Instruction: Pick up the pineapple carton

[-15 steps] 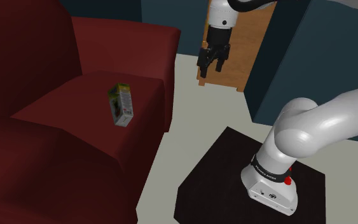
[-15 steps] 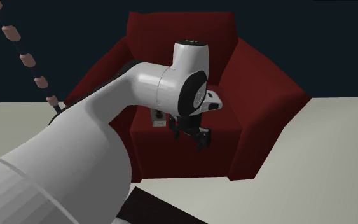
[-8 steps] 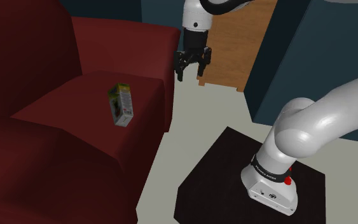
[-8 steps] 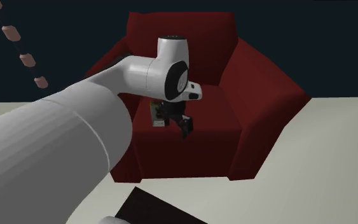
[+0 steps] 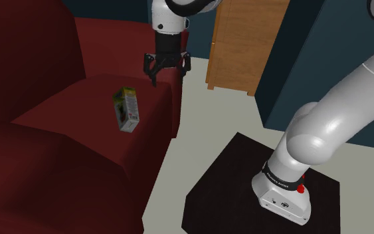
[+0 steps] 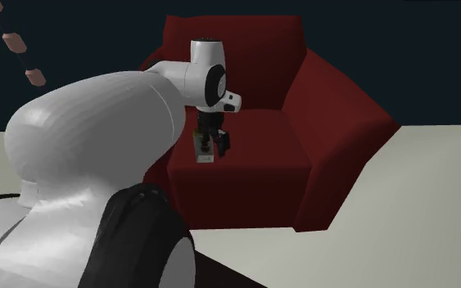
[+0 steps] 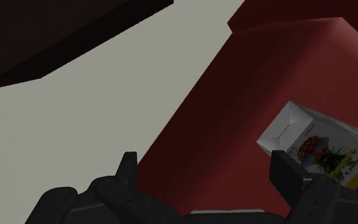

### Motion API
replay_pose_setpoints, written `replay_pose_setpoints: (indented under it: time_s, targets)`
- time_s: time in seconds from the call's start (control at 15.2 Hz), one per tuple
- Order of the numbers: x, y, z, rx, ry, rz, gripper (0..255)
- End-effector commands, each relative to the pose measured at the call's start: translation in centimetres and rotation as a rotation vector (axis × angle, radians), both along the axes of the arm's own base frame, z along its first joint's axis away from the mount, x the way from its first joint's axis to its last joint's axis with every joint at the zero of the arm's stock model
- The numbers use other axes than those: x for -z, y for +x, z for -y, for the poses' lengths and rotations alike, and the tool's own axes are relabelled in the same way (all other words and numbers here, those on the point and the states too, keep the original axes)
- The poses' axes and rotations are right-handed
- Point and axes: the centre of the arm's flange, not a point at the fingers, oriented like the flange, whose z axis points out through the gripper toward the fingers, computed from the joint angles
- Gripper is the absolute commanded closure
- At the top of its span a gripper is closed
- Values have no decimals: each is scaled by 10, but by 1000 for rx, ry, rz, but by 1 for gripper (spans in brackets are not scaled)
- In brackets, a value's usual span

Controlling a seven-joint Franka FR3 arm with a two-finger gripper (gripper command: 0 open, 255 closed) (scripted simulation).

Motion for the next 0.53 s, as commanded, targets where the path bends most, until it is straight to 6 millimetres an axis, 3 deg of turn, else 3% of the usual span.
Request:
replay_pose_setpoints:
  time_s: [0.0,0.46]
  targets:
    - [4,17,-19,49,4,0,0]
    - [11,91,-73,205,12,2,0]
